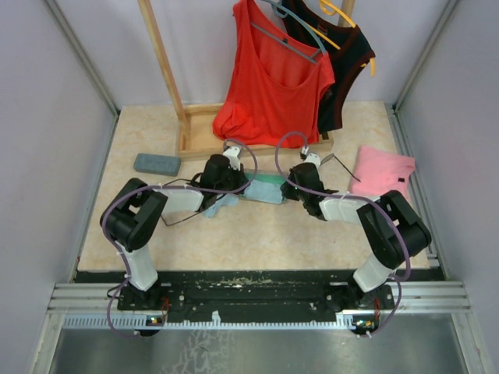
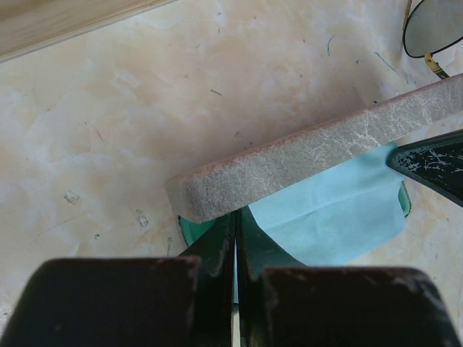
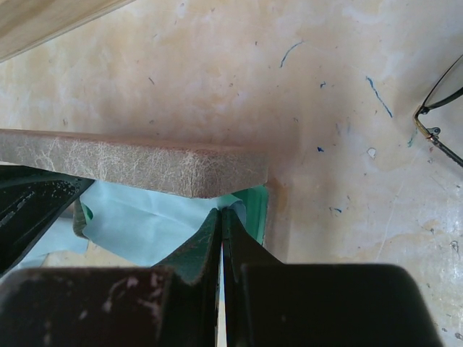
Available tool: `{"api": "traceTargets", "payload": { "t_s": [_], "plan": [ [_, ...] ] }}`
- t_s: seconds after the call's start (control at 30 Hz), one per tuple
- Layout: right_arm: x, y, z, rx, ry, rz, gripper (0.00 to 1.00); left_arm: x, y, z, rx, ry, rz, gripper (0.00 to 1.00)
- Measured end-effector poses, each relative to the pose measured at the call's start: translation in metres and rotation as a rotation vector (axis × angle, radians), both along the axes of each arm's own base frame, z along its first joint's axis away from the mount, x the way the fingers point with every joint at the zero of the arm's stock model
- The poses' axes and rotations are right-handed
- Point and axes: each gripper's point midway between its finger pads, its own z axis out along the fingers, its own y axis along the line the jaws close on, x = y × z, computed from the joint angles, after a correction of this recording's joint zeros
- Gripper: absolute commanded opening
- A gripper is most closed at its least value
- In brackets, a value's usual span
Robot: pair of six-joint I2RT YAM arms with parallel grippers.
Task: Organize the sunglasses
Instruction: Place the glasses cleaning cloth in the sunglasses case.
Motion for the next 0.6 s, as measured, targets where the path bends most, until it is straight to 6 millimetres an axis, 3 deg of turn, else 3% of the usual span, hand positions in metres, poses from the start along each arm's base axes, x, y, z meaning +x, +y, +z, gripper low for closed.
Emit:
{"api": "traceTargets", "payload": {
  "t_s": [0.6],
  "plan": [
    [0.013, 0.006, 0.007, 0.014, -0.02, 0.008, 0.0, 0.002, 0.002, -0.001, -0.005, 0.002, -0.001, 0.0]
  ]
}}
